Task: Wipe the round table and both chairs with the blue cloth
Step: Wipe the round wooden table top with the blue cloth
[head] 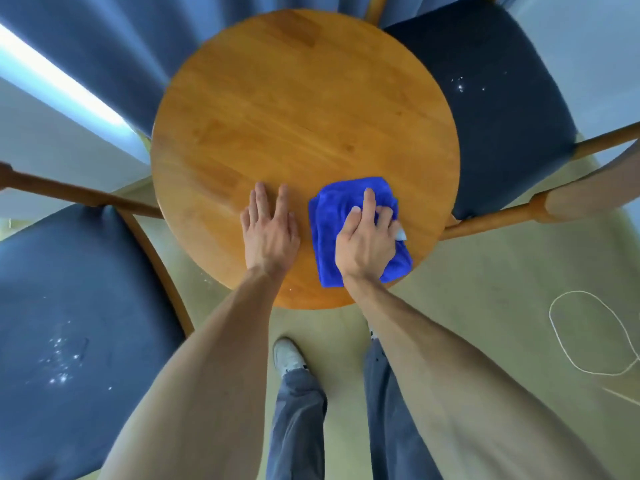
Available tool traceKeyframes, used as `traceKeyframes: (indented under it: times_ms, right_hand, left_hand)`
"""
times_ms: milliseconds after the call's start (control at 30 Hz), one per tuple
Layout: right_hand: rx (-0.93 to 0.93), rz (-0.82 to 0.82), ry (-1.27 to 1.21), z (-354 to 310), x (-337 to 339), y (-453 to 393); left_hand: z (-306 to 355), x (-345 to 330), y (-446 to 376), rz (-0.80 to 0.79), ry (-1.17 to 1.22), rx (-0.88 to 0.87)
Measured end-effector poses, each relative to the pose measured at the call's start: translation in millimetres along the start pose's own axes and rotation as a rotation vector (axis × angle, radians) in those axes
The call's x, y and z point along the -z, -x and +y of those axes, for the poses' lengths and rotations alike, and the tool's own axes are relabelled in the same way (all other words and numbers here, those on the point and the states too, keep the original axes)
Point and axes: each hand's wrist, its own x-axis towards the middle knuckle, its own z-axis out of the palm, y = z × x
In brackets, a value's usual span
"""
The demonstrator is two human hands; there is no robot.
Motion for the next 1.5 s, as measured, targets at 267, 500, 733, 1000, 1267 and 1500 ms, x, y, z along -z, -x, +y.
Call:
traceKeyframes:
  times_ms: [267,500,733,1000,1267,1500]
  right_hand:
    - [0.198,0.037,-0.090,33,24,-89]
    - [0.374,-0.110,-0.142,72,-11,-130]
    - [0.309,-0.041,-0.218,80,-18,-108]
    - [0.323,-0.075,-0.043,94,-11,-81]
    - [0.287,-0.111,0.055,89,-9,-72]
    - [0.564,-0.159,0.087,62,-16,-54]
  left_hand:
    - [87,-30,26,0.016,-0.075,-0.196]
    - [154,-83,36,0.103,-0.025,0.128]
    - [142,-91,46,0.168,-0.065,0.187]
    - [131,-93,82,0.189,-0.073,0.390]
    - [82,-86,125,0.271,-0.024,0.730]
    - [34,-59,78,0.285,-0.010,0.810]
